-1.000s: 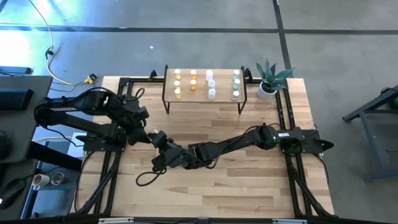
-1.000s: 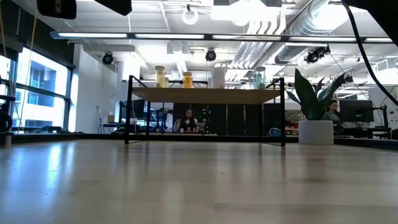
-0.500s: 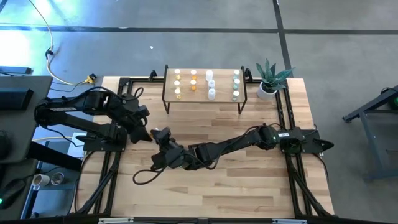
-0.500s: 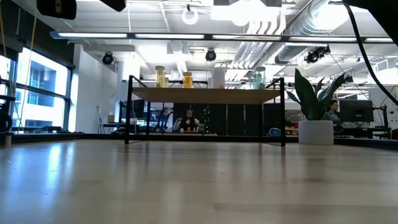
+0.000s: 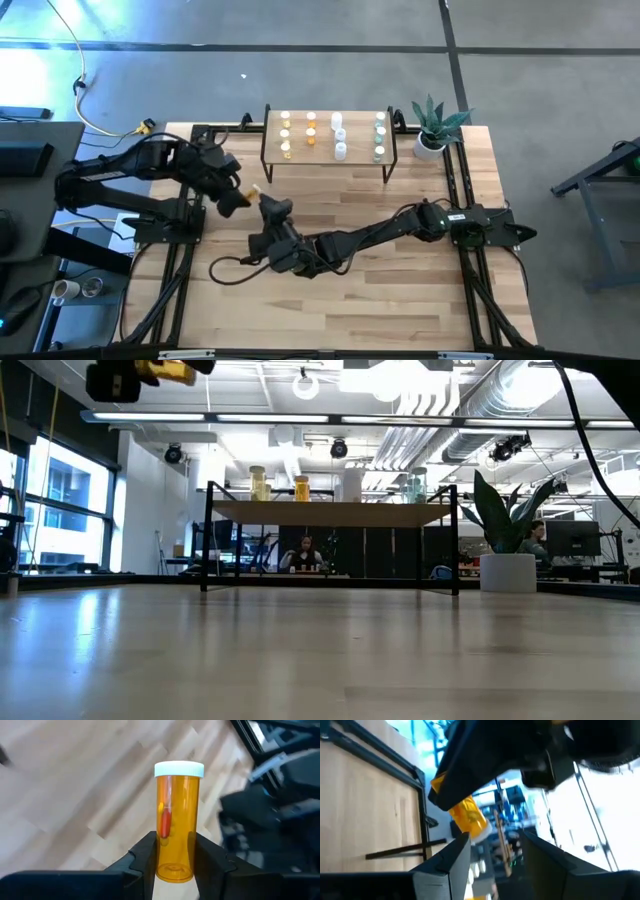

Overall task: Pick and place medicine bottles onto shelf by color
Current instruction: Put the orange pill bottle on the shelf and align it to the other orange pill bottle

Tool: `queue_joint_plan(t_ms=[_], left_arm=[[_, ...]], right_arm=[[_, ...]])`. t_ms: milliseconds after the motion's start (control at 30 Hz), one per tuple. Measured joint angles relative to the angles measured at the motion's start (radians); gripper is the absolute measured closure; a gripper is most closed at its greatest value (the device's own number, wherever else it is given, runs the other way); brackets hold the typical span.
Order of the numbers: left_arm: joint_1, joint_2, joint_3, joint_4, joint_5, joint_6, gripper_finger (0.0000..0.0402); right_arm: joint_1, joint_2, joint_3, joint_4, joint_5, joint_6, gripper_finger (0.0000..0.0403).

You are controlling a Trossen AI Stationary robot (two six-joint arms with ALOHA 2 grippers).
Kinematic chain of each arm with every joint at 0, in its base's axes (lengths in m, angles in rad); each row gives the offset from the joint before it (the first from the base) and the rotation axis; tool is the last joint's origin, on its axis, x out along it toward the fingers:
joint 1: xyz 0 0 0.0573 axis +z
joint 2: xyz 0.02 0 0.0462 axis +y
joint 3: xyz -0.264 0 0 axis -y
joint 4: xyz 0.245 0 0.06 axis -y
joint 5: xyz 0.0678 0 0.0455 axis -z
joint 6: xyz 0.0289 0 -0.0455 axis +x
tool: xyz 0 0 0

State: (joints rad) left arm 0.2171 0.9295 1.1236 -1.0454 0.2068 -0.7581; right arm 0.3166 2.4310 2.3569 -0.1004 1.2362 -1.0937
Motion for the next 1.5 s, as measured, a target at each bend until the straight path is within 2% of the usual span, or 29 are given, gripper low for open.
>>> queue_joint_plan(t_ms=[200,367,667,900,1133,1367,1500], left_arm=[[0.084,0.0,0.0,0.002,-0.087,0.119,0.0307],[0.139,0.0,0.0,0.004,-0.18,0.249,0.0307],[0.221,0.0,0.0,0.079,-0.215,0.489,0.0307],[0.288,0.0,0.0,0.117,-0.211,0.613,0.0307],[0.347,0.0,0.0,0.133,-0.185,0.665,0.0307],[0.38,0.0,0.0,0.167,-0.185,0.665,0.0307],[0.385,0.0,0.0,0.215,-0.184,0.665,0.0307]], right_arm=[[-0.014,0.0,0.0,0.001,0.125,0.117,0.0235],[-0.034,0.0,0.0,0.004,0.178,0.255,0.0235],[-0.084,0.0,0.0,0.085,0.174,0.488,0.0235],[-0.132,-0.006,0.0,0.248,0.161,0.511,0.0235],[-0.186,-0.067,0.0,0.282,0.1,0.511,0.0235],[-0.231,-0.151,-0.002,0.255,-0.066,0.47,0.0235],[-0.259,-0.215,-0.002,0.179,-0.171,0.466,0.0235]])
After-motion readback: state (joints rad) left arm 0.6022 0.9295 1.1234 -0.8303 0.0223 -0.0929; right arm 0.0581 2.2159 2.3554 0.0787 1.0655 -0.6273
